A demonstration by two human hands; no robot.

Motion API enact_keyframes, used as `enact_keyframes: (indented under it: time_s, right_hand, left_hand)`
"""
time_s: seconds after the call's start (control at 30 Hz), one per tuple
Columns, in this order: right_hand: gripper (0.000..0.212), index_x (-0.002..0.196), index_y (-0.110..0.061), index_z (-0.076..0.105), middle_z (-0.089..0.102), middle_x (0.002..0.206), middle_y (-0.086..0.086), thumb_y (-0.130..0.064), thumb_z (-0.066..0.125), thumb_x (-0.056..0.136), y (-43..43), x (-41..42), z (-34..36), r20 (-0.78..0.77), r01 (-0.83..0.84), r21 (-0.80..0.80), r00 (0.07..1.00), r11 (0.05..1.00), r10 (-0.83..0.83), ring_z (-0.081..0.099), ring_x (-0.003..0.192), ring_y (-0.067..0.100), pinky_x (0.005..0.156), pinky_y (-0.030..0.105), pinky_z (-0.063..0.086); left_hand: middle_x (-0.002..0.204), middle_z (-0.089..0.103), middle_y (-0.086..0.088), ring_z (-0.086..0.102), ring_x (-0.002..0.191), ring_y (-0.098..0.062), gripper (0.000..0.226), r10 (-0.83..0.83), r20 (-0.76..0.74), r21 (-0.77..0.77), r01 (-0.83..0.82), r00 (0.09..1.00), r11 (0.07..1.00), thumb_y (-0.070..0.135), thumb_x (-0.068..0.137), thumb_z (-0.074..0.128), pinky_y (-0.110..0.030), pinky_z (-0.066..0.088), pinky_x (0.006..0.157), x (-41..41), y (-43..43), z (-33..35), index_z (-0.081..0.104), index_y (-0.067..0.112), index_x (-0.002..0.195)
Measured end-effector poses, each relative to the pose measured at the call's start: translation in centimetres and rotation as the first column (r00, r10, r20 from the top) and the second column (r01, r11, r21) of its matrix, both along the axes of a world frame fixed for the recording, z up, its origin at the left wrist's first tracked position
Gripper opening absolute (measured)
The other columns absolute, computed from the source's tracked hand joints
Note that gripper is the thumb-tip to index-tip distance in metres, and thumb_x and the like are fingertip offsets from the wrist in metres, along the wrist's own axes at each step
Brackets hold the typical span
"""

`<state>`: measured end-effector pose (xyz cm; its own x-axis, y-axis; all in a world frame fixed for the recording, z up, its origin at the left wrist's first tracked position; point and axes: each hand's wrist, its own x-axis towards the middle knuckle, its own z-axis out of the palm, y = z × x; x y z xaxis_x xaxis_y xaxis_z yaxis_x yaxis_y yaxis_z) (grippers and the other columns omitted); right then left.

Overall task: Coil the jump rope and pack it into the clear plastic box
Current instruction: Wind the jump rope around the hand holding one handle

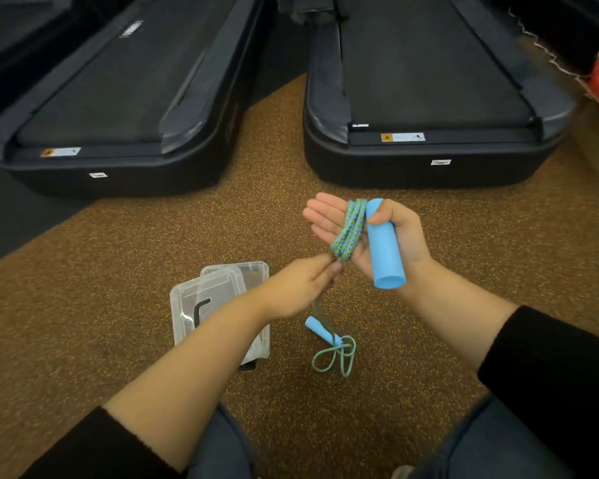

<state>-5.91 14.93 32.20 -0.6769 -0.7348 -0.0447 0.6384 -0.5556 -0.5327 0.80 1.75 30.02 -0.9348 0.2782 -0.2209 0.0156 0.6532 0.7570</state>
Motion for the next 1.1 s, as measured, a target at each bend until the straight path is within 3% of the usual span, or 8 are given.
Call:
enact_keyframes:
  time_s: [0.1,0.33,0.5,0.63,0.7,0.8,0.93,1.1]
  right_hand:
    - [0.075,0.115,0.009,0.061,0.060,0.122,0.026,-0.012,0.069,0.043,0.4,-0.4,-0.4,0.016,0.029,0.037,0.999,0.999,-0.030,0.058,0.116,0.035,0.103,0.044,0.040]
    - [0.072,0.108,0.008,0.066,0.061,0.120,0.026,-0.012,0.071,0.038,0.9,-0.8,-1.6,0.034,0.051,0.114,0.998,0.992,-0.055,0.060,0.112,0.035,0.100,0.044,0.043]
    - [0.070,0.111,0.012,0.062,0.059,0.121,0.030,-0.008,0.066,0.043,0.8,-0.5,-1.8,0.066,0.033,0.096,0.997,0.995,-0.040,0.059,0.113,0.038,0.098,0.046,0.046]
    - [0.061,0.107,0.009,0.064,0.068,0.105,0.024,-0.006,0.053,0.048,0.5,0.0,-2.4,0.067,-0.034,0.185,0.998,0.982,0.022,0.068,0.093,0.031,0.075,0.036,0.058]
    - [0.048,0.090,-0.001,0.075,0.072,0.089,0.015,-0.005,0.044,0.053,0.4,0.4,-2.8,0.045,-0.080,0.278,0.997,0.957,0.071,0.067,0.075,0.023,0.071,0.031,0.054]
    - [0.044,0.071,-0.006,0.076,0.069,0.075,0.010,-0.005,0.033,0.061,0.5,0.9,-3.3,0.040,-0.115,0.330,0.993,0.937,0.108,0.064,0.070,0.020,0.086,0.036,0.049]
    - [0.032,0.073,-0.004,0.073,0.071,0.081,0.015,0.000,0.048,0.054,0.1,1.3,-3.7,0.046,-0.196,0.342,0.980,0.919,0.191,0.070,0.078,0.027,0.083,0.038,0.055]
    - [0.046,0.082,-0.002,0.074,0.072,0.092,0.019,0.000,0.046,0.046,-0.7,2.3,-3.9,0.018,-0.284,0.354,0.955,0.891,0.297,0.070,0.087,0.028,0.085,0.035,0.055]
  left_hand:
    - [0.069,0.049,0.008,0.047,0.064,-0.010,0.021,-0.062,-0.066,-0.138,0.053,0.996,0.989,0.027,0.099,0.034,-0.027,0.035,0.065,0.2,0.1,0.5,0.044,0.018,0.083]
    - [0.075,0.053,0.006,0.052,0.076,-0.018,0.026,-0.144,-0.198,-0.296,0.081,0.969,0.952,0.030,0.097,0.038,-0.029,0.035,0.068,0.2,-0.7,1.7,0.052,0.010,0.087]
    - [0.080,0.049,0.011,0.051,0.079,-0.017,0.013,-0.176,-0.305,-0.347,0.063,0.936,0.936,0.033,0.095,0.041,-0.029,0.035,0.070,0.3,-1.2,2.6,0.044,0.026,0.084]
    - [0.096,0.064,0.013,0.059,0.096,-0.012,0.037,-0.250,-0.441,-0.529,-0.025,0.862,0.848,0.057,0.085,0.031,-0.030,0.032,0.071,-0.1,-1.9,2.5,0.055,0.029,0.089]
    - [0.106,0.066,0.014,0.060,0.100,-0.013,0.046,-0.236,-0.475,-0.514,-0.050,0.848,0.856,0.061,0.081,0.025,-0.033,0.035,0.075,-0.2,-2.3,2.6,0.057,0.032,0.095]
    - [0.095,0.066,0.009,0.060,0.094,-0.015,0.046,-0.214,-0.503,-0.502,-0.081,0.838,0.861,0.061,0.082,0.023,-0.034,0.035,0.074,-0.3,-3.0,2.7,0.056,0.031,0.094]
    - [0.089,0.063,0.009,0.057,0.091,-0.015,0.046,-0.172,-0.505,-0.486,-0.115,0.846,0.866,0.059,0.082,0.023,-0.034,0.034,0.077,-0.3,-3.7,2.9,0.057,0.030,0.093]
    - [0.086,0.063,0.008,0.056,0.090,-0.015,0.042,-0.147,-0.501,-0.443,-0.107,0.853,0.890,0.059,0.081,0.027,-0.037,0.037,0.078,-0.3,-3.9,2.8,0.056,0.030,0.090]
